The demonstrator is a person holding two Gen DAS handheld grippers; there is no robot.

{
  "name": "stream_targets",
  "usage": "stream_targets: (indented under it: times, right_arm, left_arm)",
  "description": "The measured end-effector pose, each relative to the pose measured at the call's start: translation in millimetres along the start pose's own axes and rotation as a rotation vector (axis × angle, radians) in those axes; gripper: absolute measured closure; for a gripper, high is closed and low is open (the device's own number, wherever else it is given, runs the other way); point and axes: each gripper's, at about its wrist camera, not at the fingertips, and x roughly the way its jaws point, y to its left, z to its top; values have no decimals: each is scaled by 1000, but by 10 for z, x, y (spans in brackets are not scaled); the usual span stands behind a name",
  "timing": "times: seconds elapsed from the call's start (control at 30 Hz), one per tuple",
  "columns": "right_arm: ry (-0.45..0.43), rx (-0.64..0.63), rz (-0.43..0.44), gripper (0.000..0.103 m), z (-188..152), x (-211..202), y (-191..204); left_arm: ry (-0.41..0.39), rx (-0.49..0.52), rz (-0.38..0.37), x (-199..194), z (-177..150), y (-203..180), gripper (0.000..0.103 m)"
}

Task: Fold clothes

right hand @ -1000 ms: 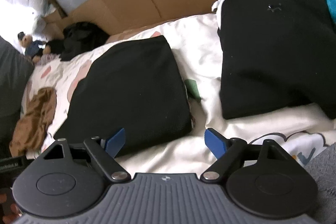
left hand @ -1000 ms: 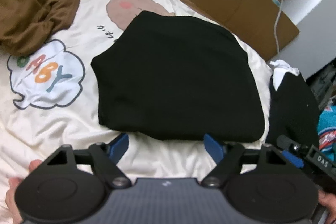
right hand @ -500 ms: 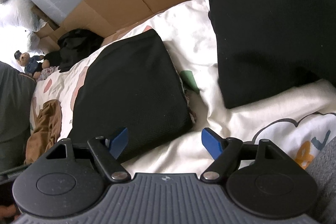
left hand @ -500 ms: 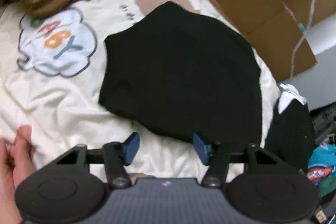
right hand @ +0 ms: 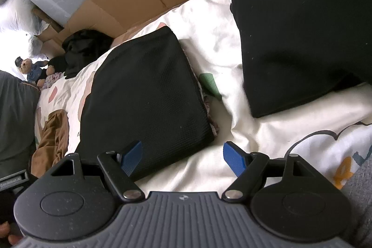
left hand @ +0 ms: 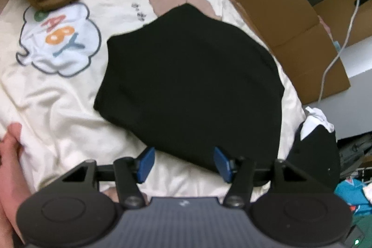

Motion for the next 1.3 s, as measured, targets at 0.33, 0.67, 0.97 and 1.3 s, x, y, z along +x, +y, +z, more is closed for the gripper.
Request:
stream_targets:
  times: [0.33, 0.67, 0.97, 1.3]
  right_arm:
    - [12, 10, 13, 22, 27, 26, -34]
    - [17, 44, 34, 22, 52, 30, -102]
    - [-4, 123, 62, 22, 88, 34, -199]
    - [12, 203, 77, 22, 124, 113, -299]
  left_arm:
    - [17, -24, 32, 85, -178, -52, 39]
    - [-15, -40, 67, 33, -82, 107, 35]
    - [-49, -129, 82, -14, 132, 469, 34]
    - [-30, -299, 62, 108, 222, 687, 34]
